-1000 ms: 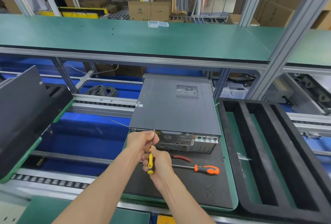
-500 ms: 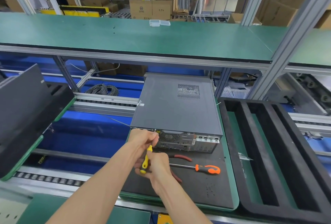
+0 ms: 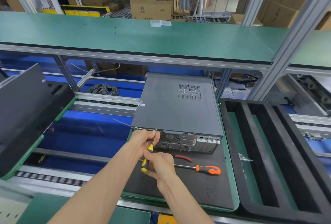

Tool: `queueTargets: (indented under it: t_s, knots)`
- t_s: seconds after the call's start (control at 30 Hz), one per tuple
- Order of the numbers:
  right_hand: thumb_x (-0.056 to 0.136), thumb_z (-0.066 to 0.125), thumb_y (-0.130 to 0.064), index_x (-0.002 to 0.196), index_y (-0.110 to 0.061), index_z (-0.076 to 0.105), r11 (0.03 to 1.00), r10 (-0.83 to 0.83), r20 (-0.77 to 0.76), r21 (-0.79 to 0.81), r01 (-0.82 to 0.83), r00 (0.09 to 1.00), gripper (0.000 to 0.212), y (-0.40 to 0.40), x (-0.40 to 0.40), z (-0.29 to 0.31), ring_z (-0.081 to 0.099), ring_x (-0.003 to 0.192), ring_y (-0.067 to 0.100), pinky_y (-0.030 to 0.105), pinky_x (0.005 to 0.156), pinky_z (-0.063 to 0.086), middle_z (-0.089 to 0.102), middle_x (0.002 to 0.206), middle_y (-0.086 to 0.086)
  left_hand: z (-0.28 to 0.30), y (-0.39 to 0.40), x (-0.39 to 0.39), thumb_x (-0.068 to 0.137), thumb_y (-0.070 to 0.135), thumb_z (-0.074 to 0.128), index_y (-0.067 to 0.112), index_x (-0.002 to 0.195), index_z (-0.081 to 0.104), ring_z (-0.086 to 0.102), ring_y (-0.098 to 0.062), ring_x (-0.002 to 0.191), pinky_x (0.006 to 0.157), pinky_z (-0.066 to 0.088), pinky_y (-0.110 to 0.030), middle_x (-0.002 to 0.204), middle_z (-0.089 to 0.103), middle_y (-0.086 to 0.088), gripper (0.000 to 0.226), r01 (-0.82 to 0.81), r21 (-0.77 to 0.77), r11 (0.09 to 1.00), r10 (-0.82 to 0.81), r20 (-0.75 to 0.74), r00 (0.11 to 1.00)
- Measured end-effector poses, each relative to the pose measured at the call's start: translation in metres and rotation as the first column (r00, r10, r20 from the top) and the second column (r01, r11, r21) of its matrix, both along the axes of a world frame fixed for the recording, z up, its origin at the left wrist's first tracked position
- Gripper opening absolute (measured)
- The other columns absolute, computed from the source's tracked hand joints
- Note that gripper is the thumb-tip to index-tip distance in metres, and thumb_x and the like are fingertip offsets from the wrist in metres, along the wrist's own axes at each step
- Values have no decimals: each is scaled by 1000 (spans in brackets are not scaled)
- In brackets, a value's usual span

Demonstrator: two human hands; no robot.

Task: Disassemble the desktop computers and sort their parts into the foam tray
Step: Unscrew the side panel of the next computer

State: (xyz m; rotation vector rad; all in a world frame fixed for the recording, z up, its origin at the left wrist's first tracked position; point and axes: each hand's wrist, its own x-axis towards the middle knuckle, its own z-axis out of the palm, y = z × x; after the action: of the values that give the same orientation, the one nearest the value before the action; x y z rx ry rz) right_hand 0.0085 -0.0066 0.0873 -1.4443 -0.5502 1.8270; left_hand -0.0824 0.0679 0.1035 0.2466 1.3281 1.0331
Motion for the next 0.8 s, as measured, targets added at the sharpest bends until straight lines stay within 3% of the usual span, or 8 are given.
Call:
queueTargets:
  t_s: [0.1, 0.2, 0.37, 0.43, 0.5, 0.57, 0.67, 0.8]
  knots:
    - [90, 74, -23, 97, 1, 70, 1000, 5, -13, -29, -5, 1000, 25, -1, 2, -1, 65, 55, 16, 38, 61, 60, 68, 67, 8, 2, 1, 1, 94, -17, 49, -11, 110, 59, 63, -25, 70, 57, 58, -28, 95, 63, -23, 20, -61, 12, 998, 60, 67, 996]
    - [96, 60, -13, 103, 5, 69, 999, 45, -76, -19, -46, 996, 21, 1, 7, 1, 74, 73, 28, 37, 65, 60, 75, 85, 19, 3, 1, 2, 93, -20, 48, -12, 113, 59, 63, -27, 75, 55, 58, -27, 104, 62, -26, 24, -106, 25, 994, 102, 115, 988]
    - [82, 82, -20, 95, 0, 72, 997, 80, 48, 12, -81, 996, 25, 4, 7, 0, 70, 60, 19, 36, 65, 62, 73, 70, 9, 4, 2, 1, 95, -14, 52, -5, 99, 62, 66, -24, 71, 66, 55, -29, 88, 67, -18, 14, -47, -12, 999, 47, 45, 998]
    - [89, 74, -27, 96, -2, 73, 996, 90, -21, -20, -90, 996, 26, 3, 9, -1, 72, 67, 24, 37, 67, 61, 75, 78, 12, 4, 2, 1, 95, -16, 51, -6, 104, 62, 67, -24, 73, 60, 58, -28, 94, 67, -20, 17, -64, -2, 998, 64, 53, 997]
    - [96, 61, -19, 102, 3, 71, 994, 103, -115, -27, -107, 988, 25, 2, 11, 0, 74, 79, 32, 39, 70, 60, 75, 92, 21, 3, 2, 1, 94, -18, 50, -7, 108, 61, 66, -25, 76, 53, 59, -27, 101, 66, -23, 21, -96, 9, 995, 95, 78, 992]
    - [93, 65, -12, 102, 7, 69, 995, 104, -98, 11, -104, 990, 22, 4, 12, 0, 73, 77, 34, 40, 70, 60, 73, 90, 23, 3, 3, 1, 94, -17, 51, -7, 107, 62, 67, -25, 75, 53, 59, -27, 99, 67, -22, 19, -97, 0, 995, 97, 66, 993]
    - [82, 82, -19, 96, 3, 70, 991, 118, -14, 56, -117, 993, 28, 4, 12, 2, 66, 64, 25, 39, 66, 60, 69, 75, 14, 4, 5, 0, 94, -14, 54, -8, 106, 62, 68, -23, 67, 53, 59, -25, 94, 68, -22, 15, -73, -34, 997, 74, 37, 997]
    - [92, 68, -16, 99, 3, 73, 993, 120, -152, 21, -118, 981, 21, 3, 16, 1, 70, 83, 33, 42, 70, 60, 73, 90, 22, 3, 5, 2, 94, -18, 51, -10, 105, 60, 67, -25, 73, 54, 60, -27, 105, 65, -26, 16, -108, -15, 994, 108, 51, 993]
